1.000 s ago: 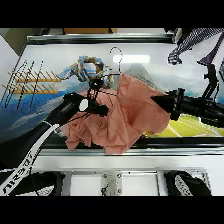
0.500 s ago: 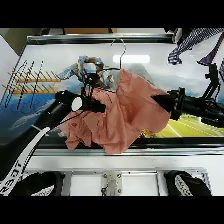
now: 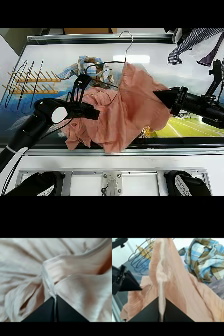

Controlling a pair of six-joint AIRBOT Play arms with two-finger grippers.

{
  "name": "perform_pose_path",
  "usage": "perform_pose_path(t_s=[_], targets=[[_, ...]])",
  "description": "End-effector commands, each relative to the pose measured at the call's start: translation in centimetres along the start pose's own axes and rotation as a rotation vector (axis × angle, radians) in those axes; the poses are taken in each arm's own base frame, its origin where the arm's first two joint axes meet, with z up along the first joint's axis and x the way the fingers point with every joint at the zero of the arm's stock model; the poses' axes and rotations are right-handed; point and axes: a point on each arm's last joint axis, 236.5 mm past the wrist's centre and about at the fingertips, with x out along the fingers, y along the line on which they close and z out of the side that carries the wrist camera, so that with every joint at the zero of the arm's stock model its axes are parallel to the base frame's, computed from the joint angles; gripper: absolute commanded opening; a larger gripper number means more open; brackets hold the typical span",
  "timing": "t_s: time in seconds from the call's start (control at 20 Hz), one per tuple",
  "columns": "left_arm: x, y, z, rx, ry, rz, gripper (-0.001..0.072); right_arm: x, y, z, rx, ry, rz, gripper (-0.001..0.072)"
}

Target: Fold the clothes and pants, and hang the long-sleeved shirts on hangers.

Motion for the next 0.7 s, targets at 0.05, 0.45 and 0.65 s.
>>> perform_pose_path(t_s=[0.05,0.45,0.65], targets=[[-2.2,2.3,-1.7,-0.063,-0.043,0.027,0.0008,-0.4,0.2,-0.4,0.019,0.028,-0.034,0.0003],[-2.4,5.1,-9.4,-0.237,-0.026,0.026,0.0008,0.7,2.9,-4.3,0.023,0.151,-0.071,0.0002],[-3.4,6.9,-7.7,-0.292,-0.061,0.055,0.0509,1.7,3.6,-4.1,0.009,0.136,-0.062,0.0003]])
